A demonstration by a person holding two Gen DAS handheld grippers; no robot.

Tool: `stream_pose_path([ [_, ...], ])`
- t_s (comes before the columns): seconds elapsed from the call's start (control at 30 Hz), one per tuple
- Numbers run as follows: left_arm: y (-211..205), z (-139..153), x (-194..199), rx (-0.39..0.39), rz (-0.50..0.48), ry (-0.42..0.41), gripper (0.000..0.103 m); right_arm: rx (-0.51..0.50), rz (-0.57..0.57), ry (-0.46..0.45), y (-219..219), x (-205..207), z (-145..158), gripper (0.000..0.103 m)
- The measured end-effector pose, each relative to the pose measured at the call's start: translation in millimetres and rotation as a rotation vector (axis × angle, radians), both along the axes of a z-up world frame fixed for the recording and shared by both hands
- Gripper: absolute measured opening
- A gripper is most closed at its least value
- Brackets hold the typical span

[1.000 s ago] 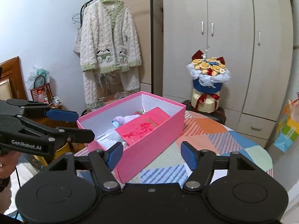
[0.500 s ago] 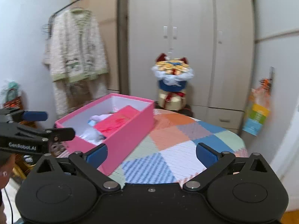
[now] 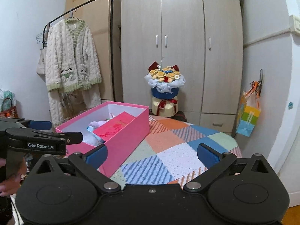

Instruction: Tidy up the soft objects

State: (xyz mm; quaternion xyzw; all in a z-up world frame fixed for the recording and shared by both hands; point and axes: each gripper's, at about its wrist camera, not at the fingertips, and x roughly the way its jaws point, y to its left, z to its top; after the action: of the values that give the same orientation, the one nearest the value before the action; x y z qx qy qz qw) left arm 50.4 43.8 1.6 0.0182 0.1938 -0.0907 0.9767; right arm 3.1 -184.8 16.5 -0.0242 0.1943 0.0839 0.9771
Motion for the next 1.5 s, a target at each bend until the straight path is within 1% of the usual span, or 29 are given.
stream_pose_path([
  [0.07, 0.8, -4.2, 1.2, -0.006, 0.006, -0.002, 0.103, 0.003, -0.009, -0.013, 0.9, -3.4, -1.0, 0.103],
  [0.13, 3.5, -8.2, 3.9, -0.023, 0.004, 0.012, 0.103, 0.006, -0.001, -0.023, 1.7, -6.1, -4.1, 0.103],
  [0.33, 4.9, -15.4, 7.3, -0.031, 0.013, 0.041, 0.103, 0.01, -0.036, -0.013, 0.8, -5.9, -12.0, 0.103],
  [0.4, 4.0, -16.7, 6.1, -0.036, 0.016, 0.028, 0.103, 0.013, -0.048, -0.007, -1.1, -3.5, -15.4, 0.103],
  [0.5, 0.4, -18.6, 5.8, -0.031, 0.018, 0.021, 0.103, 0.003, -0.034, 0.0, -2.5, 2.5, -22.8, 0.103],
  [0.63, 0.1, -20.0, 4.6, -0.052, 0.013, 0.022, 0.103, -0.018, -0.059, -0.018, 0.3, 3.8, -26.7, 0.103],
  [0.87, -2.9, -22.2, 2.5, -0.014, 0.016, 0.011, 0.103, -0.068, -0.1, -0.073, 7.9, -3.7, -25.9, 0.103],
  [0.93, -2.9, -22.7, 1.5, -0.01, 0.022, 0.011, 0.103, -0.054, -0.086, -0.07, 5.8, -2.7, -28.1, 0.103],
  [1.13, -3.1, -23.8, -2.8, 0.006, 0.044, -0.005, 0.103, -0.014, -0.113, -0.056, -2.4, 0.3, -32.4, 0.103],
  [1.27, -3.4, -23.0, -5.3, 0.018, 0.066, -0.026, 0.103, -0.025, -0.134, -0.069, -0.5, -4.6, -30.4, 0.103],
  [1.5, -0.6, -23.9, -3.9, 0.016, 0.061, -0.017, 0.103, -0.043, -0.204, -0.056, 2.5, -8.4, -29.5, 0.103],
])
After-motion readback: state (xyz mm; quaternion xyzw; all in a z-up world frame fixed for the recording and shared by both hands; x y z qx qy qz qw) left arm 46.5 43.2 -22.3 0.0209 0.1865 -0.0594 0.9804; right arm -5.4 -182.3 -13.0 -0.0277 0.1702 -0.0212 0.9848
